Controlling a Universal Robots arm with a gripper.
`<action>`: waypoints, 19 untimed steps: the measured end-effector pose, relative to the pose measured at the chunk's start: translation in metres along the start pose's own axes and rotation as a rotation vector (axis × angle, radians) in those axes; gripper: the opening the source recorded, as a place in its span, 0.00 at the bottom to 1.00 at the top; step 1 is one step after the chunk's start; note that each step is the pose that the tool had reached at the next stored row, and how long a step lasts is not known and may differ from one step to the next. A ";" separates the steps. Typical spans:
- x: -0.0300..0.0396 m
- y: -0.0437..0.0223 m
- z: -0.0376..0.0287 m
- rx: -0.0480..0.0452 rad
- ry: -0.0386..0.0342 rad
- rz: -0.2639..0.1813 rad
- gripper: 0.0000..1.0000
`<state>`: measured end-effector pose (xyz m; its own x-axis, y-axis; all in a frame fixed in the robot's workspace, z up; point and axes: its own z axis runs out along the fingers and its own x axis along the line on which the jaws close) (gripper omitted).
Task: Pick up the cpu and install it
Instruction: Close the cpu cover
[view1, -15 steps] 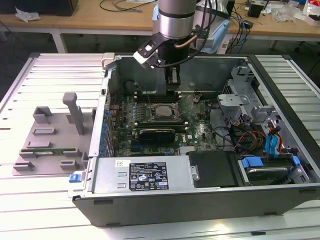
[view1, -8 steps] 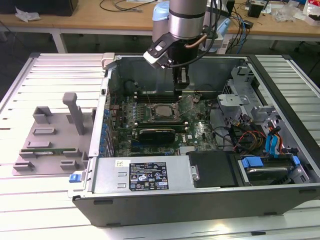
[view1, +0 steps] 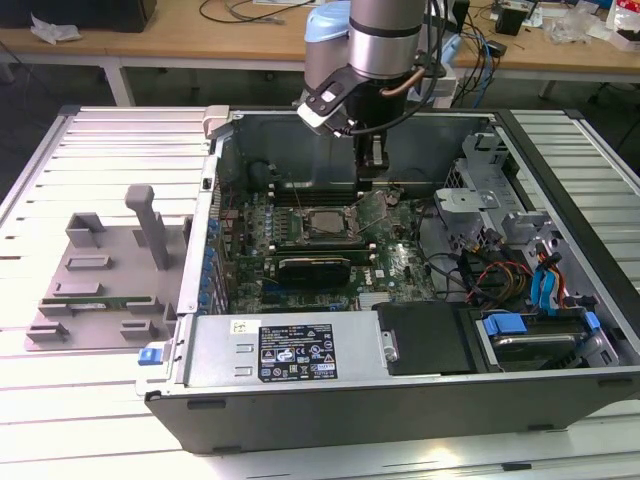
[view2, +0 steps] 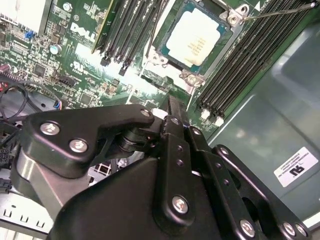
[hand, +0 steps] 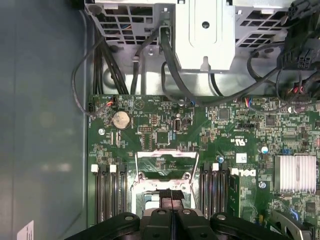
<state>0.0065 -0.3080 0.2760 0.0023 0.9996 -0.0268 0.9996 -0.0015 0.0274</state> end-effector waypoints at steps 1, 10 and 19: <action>0.0000 0.0046 0.0002 0.0000 0.0001 0.000 0.11; 0.0001 0.0281 0.0014 -0.0001 0.0001 0.000 0.11; 0.0002 0.0450 0.0042 0.0001 -0.0002 0.000 0.11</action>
<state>0.0516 -0.3080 0.2730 0.0023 0.9996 -0.0271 0.9996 -0.0016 0.0274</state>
